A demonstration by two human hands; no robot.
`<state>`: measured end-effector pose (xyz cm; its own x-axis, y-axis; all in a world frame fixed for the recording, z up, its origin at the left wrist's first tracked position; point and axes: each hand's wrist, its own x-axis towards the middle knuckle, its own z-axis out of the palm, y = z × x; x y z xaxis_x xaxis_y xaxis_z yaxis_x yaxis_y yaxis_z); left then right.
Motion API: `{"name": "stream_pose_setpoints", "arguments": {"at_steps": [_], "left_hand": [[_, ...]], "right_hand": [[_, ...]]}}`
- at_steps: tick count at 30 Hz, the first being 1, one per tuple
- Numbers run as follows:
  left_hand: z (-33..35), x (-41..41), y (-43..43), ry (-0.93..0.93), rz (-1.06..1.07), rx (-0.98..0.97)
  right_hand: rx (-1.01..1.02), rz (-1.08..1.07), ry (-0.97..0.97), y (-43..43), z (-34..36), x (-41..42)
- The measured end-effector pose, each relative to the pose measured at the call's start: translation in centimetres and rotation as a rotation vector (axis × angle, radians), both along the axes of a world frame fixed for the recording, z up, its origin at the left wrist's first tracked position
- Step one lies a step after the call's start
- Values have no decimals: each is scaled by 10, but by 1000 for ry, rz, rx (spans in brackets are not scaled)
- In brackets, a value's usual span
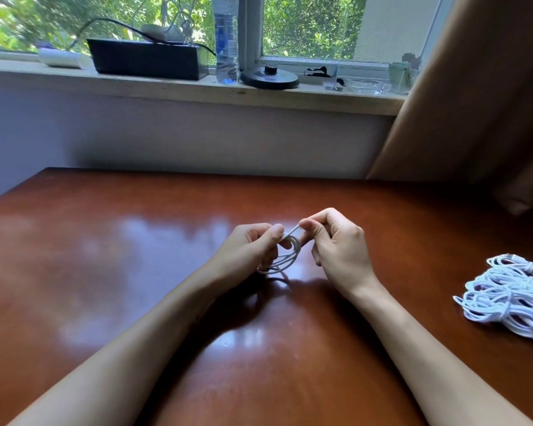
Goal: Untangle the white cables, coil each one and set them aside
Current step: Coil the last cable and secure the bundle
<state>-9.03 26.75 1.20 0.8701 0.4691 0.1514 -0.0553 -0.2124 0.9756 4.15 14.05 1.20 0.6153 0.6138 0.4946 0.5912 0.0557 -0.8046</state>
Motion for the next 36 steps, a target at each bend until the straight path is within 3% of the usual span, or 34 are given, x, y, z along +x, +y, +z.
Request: {"name": "stream_pose_setpoints", "arguments": {"at_steps": [5, 13, 22, 27, 36], "left_hand": [[-1, -1, 1, -21, 8, 24], [-6, 2, 5, -57, 54, 95], [-8, 1, 5, -82, -61, 51], [-11, 3, 6, -17, 18, 269], [-20, 9, 3, -218, 216, 575]], "right_hand": [[-39, 80, 87, -1, 1, 2], [-152, 175, -102, -4, -4, 5], [-94, 254, 100, -2, 0, 0], [-53, 181, 97, 0, -2, 0], [24, 105, 216, 7, -5, 0]]}}
